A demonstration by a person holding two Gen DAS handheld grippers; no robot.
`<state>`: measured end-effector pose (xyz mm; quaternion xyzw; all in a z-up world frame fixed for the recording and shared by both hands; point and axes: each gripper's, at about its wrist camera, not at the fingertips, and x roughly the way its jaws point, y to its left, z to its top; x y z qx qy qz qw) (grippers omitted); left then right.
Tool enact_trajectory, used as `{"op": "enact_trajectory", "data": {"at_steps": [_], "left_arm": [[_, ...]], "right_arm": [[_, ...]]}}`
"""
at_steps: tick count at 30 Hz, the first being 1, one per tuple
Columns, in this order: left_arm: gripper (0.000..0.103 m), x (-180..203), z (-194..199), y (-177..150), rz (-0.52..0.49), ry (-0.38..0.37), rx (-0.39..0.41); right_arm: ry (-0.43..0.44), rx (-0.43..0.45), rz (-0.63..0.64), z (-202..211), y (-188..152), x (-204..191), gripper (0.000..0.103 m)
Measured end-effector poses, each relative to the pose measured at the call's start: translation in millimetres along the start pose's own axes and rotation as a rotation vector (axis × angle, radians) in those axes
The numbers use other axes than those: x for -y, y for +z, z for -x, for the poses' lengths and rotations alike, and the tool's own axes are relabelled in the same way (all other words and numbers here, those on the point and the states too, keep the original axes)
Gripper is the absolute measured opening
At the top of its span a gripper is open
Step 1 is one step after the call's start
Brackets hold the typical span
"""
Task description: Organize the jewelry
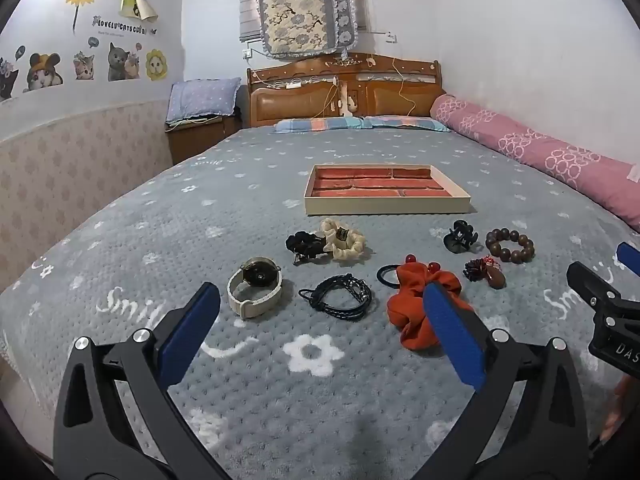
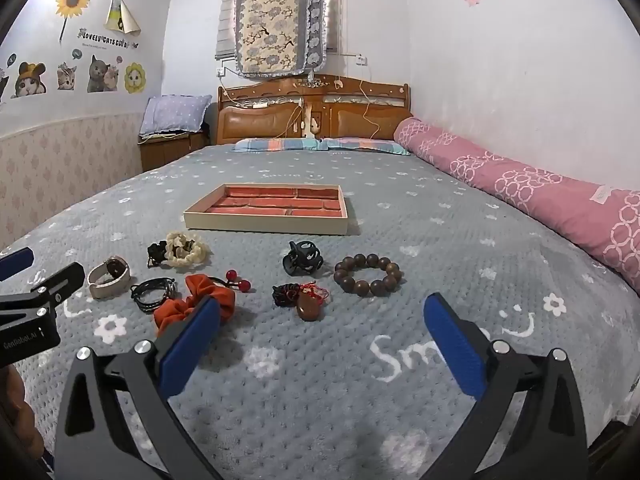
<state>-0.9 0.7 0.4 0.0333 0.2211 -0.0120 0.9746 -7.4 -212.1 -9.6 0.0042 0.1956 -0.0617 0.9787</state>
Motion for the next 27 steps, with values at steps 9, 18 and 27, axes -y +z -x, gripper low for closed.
{"op": "enact_trajectory", "data": {"at_steps": [9,18,27], "left_arm": [[0.098,-0.2,-0.1,0.3,0.005,-0.005,-0.009],[0.098,-0.2,1.4,2.3,0.005,-0.005,-0.010],[0.098,3.8,4.7,2.8,0.004,-0.001,0.000]], "right_arm": [[0.000,0.000,0.000,-0.5,1.1,0.4,0.099],[-0.001,0.006,0.002,1.6,1.1,2.9,0.099],[-0.001,0.016,0.000,6.5,6.4,6.4,0.099]]}}
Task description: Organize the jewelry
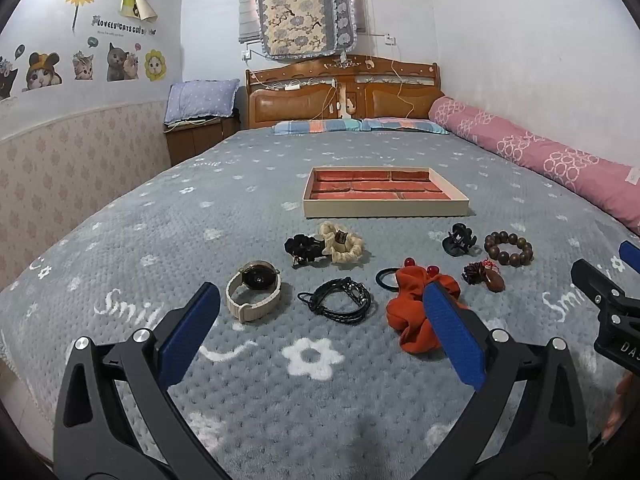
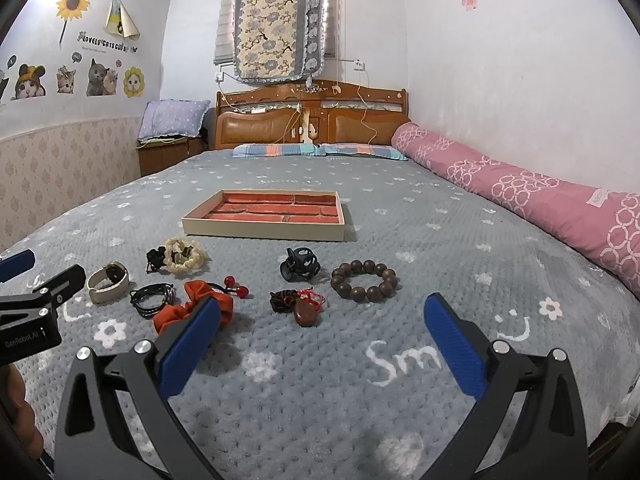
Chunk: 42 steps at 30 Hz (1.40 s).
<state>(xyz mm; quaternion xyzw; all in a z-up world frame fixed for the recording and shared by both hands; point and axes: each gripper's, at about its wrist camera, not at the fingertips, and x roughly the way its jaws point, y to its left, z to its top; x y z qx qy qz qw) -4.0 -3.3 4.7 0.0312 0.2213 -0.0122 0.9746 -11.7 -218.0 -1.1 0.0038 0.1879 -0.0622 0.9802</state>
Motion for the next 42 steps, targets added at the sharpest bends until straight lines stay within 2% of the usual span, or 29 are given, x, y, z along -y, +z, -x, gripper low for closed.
{"op": "enact_trajectory", "data": {"at_steps": [42], "left_arm": [[0.098,-4.0,4.2,11.8,-0.003,-0.023,0.046]], "right_arm": [[0.000,0.037,-0.004,1.1,4.2,-1.4,0.099]]}}
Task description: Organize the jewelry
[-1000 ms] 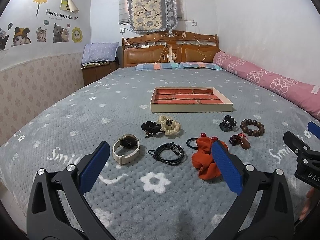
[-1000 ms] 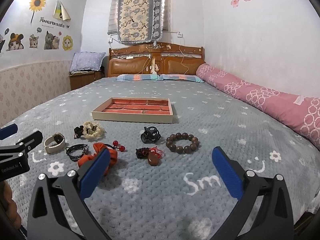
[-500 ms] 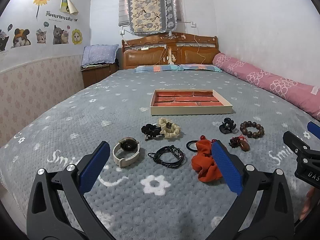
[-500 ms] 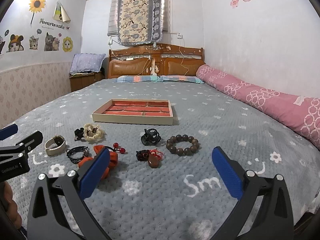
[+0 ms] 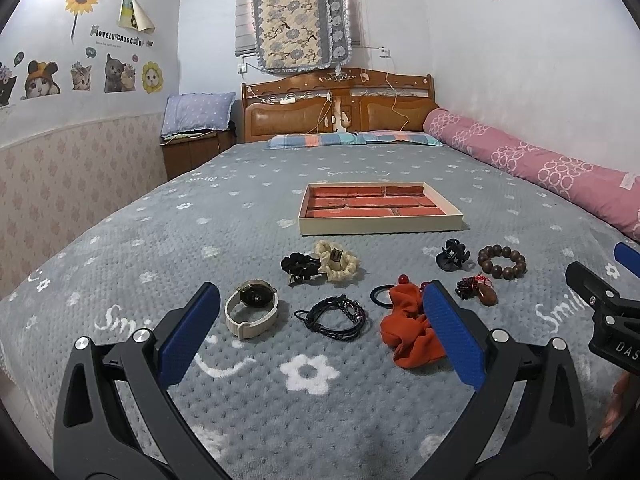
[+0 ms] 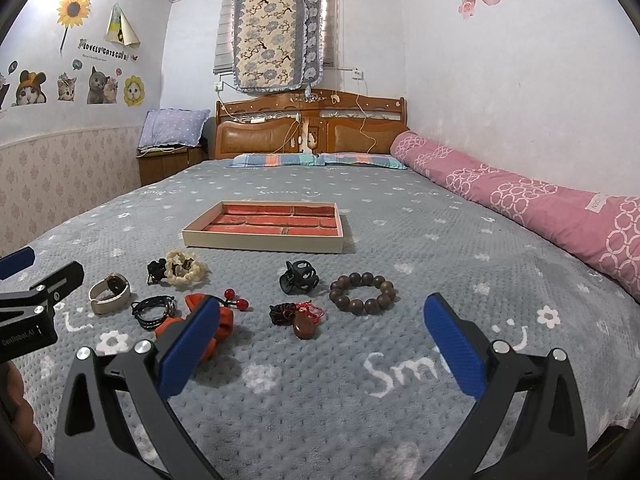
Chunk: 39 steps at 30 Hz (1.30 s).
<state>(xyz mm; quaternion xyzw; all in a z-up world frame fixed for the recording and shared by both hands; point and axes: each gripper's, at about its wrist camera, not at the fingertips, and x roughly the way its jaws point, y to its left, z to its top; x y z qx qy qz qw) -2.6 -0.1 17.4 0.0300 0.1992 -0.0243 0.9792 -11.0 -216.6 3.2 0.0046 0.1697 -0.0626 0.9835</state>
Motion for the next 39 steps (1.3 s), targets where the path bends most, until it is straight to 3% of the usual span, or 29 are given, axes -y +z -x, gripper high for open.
{"op": "enact_trajectory", "data": {"at_steps": [39], "left_arm": [[0.098,-3.9,-7.6,0.6,0.011,-0.005,-0.013]], "right_arm": [[-0.007,-0.004,-0.001,-1.2,-1.5,1.6,0.099]]}}
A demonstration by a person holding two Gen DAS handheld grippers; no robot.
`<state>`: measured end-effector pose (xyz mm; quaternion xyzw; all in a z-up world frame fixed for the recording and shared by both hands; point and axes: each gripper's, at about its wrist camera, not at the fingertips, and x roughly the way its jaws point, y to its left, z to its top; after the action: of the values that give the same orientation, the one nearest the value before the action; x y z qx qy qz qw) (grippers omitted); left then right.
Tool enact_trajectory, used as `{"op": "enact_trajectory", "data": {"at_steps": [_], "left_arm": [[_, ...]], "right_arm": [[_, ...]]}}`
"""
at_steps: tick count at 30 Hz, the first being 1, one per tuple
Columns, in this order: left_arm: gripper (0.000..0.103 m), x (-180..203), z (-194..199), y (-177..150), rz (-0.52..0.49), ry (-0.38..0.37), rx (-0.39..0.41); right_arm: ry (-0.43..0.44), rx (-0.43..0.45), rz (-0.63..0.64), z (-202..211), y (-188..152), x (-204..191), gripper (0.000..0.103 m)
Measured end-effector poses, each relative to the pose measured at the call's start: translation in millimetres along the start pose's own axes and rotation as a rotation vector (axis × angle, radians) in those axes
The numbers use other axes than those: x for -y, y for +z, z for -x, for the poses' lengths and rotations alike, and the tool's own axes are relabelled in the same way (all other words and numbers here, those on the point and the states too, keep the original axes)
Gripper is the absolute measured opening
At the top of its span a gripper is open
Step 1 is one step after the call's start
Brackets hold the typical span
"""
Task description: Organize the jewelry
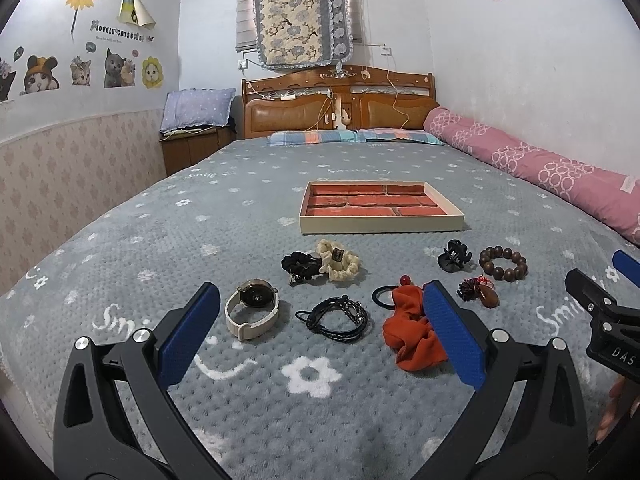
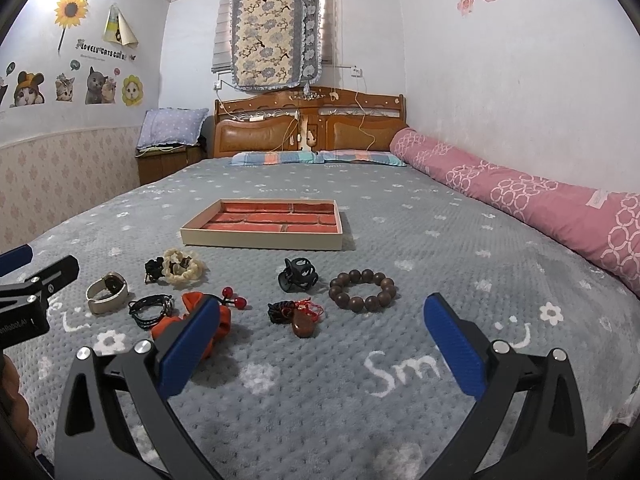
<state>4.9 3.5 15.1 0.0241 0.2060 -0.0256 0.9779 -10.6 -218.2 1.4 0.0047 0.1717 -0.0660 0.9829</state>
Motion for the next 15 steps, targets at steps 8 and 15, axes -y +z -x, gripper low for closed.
{"op": "enact_trajectory", "data": {"at_steps": [8,15], "left_arm": [[0.098,0.3,-14.0,6.8,-0.001,-0.003,-0.017],[0.098,0.7,-40.5,19.8,-0.006,-0.020,-0.059]], "right_arm": [[0.006,-0.010,0.001,-13.2,5.8,0.7,0.099],[0.005,-0.019,0.009,-41.9,17.1,-0.8,0.099]]}}
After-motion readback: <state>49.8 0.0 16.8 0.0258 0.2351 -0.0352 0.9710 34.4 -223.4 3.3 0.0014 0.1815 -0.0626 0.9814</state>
